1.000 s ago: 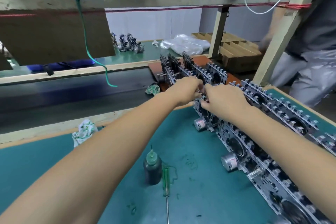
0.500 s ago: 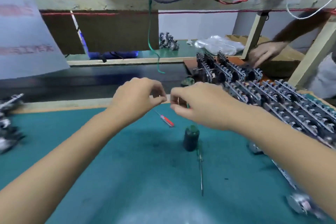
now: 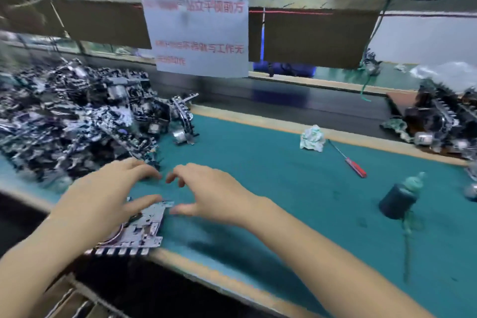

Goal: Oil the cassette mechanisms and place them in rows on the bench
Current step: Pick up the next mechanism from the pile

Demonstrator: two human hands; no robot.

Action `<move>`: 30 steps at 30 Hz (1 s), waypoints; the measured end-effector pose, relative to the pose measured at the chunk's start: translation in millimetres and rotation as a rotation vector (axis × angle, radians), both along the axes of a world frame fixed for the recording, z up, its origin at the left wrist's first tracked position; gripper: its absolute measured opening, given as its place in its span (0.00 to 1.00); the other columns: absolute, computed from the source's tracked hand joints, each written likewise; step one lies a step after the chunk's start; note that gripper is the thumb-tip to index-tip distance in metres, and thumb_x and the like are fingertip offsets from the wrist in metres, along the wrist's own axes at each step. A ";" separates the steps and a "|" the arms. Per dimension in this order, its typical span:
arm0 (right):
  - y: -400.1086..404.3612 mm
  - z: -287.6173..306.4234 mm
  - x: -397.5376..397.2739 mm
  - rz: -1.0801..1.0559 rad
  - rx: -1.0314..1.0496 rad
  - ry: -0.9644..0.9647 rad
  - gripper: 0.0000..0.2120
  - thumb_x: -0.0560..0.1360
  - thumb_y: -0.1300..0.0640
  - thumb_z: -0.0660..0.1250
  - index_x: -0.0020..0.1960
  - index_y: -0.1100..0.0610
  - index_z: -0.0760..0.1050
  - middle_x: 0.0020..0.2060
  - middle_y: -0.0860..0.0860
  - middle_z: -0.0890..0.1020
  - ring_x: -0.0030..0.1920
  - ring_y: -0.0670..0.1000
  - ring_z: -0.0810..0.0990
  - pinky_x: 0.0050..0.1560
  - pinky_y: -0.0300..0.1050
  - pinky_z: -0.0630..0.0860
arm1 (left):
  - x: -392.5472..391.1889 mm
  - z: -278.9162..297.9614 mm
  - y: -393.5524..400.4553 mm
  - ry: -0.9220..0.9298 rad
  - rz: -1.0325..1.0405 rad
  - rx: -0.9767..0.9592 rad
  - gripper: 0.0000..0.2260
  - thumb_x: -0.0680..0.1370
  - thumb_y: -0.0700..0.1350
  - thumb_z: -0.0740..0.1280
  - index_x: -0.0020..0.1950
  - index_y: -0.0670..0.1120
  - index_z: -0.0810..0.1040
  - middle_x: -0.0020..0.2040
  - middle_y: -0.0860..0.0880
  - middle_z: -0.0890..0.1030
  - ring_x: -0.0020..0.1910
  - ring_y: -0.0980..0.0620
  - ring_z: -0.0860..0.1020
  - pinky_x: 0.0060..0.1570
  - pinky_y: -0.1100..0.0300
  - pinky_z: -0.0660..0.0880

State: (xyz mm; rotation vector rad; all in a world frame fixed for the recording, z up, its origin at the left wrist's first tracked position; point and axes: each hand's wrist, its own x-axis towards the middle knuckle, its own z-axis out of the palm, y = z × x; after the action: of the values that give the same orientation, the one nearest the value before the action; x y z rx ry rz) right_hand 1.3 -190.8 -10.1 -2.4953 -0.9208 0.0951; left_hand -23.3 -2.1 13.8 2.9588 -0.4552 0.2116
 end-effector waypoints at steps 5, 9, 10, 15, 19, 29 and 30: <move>54.4 -19.0 -7.1 -0.010 -0.203 0.000 0.47 0.65 0.30 0.68 0.71 0.59 0.60 0.65 0.55 0.68 0.66 0.55 0.65 0.63 0.57 0.69 | -8.6 -21.1 56.6 0.041 -0.004 -0.010 0.43 0.59 0.80 0.58 0.65 0.54 0.73 0.60 0.58 0.71 0.56 0.55 0.73 0.53 0.53 0.74; 77.8 -30.1 -13.2 0.005 -0.343 -0.096 0.47 0.62 0.30 0.70 0.67 0.63 0.65 0.62 0.56 0.69 0.62 0.56 0.65 0.63 0.57 0.65 | -6.1 -39.6 79.9 0.331 -0.076 -0.115 0.50 0.53 0.77 0.68 0.70 0.65 0.54 0.69 0.62 0.59 0.68 0.61 0.61 0.62 0.63 0.65; 80.6 -32.4 -13.9 -0.002 -0.349 -0.113 0.46 0.63 0.32 0.71 0.66 0.63 0.64 0.61 0.57 0.69 0.62 0.56 0.65 0.63 0.57 0.65 | -3.4 -44.6 83.8 0.361 -0.105 -0.104 0.52 0.52 0.76 0.70 0.71 0.66 0.51 0.70 0.64 0.55 0.69 0.63 0.59 0.63 0.64 0.63; 80.2 -37.4 -13.1 -0.033 -0.259 -0.077 0.41 0.64 0.37 0.73 0.65 0.62 0.66 0.59 0.56 0.70 0.60 0.55 0.65 0.59 0.52 0.67 | 2.6 -55.2 91.8 0.342 -0.185 -0.101 0.49 0.54 0.69 0.74 0.69 0.72 0.51 0.65 0.74 0.50 0.61 0.75 0.60 0.54 0.80 0.60; 59.9 -32.4 -9.2 -0.015 -0.190 -0.037 0.40 0.63 0.37 0.75 0.64 0.61 0.68 0.58 0.55 0.71 0.59 0.55 0.66 0.59 0.51 0.68 | 3.4 -49.0 78.0 0.308 -0.209 -0.081 0.45 0.56 0.70 0.73 0.67 0.70 0.55 0.62 0.69 0.57 0.59 0.71 0.66 0.50 0.77 0.66; -93.5 -30.3 -28.9 -0.226 -0.146 0.048 0.46 0.62 0.37 0.75 0.73 0.52 0.60 0.63 0.47 0.67 0.63 0.46 0.61 0.65 0.46 0.66 | 27.2 -30.5 -76.7 0.109 -0.494 0.123 0.42 0.57 0.71 0.70 0.65 0.52 0.71 0.55 0.52 0.72 0.43 0.51 0.77 0.44 0.59 0.72; -110.6 -30.5 -34.9 -0.270 -0.143 0.050 0.47 0.61 0.37 0.75 0.73 0.51 0.59 0.64 0.46 0.67 0.63 0.45 0.61 0.65 0.45 0.66 | 29.8 -32.1 -95.1 0.083 -0.533 0.113 0.41 0.57 0.71 0.70 0.65 0.51 0.71 0.56 0.51 0.72 0.43 0.50 0.78 0.44 0.59 0.72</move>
State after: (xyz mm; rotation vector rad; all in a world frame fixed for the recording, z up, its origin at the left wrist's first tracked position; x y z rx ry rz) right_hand -33.6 -301.4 -40.6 -2.7110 -0.5680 0.1385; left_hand 6.4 -97.2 -18.3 2.8034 -1.2445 0.0013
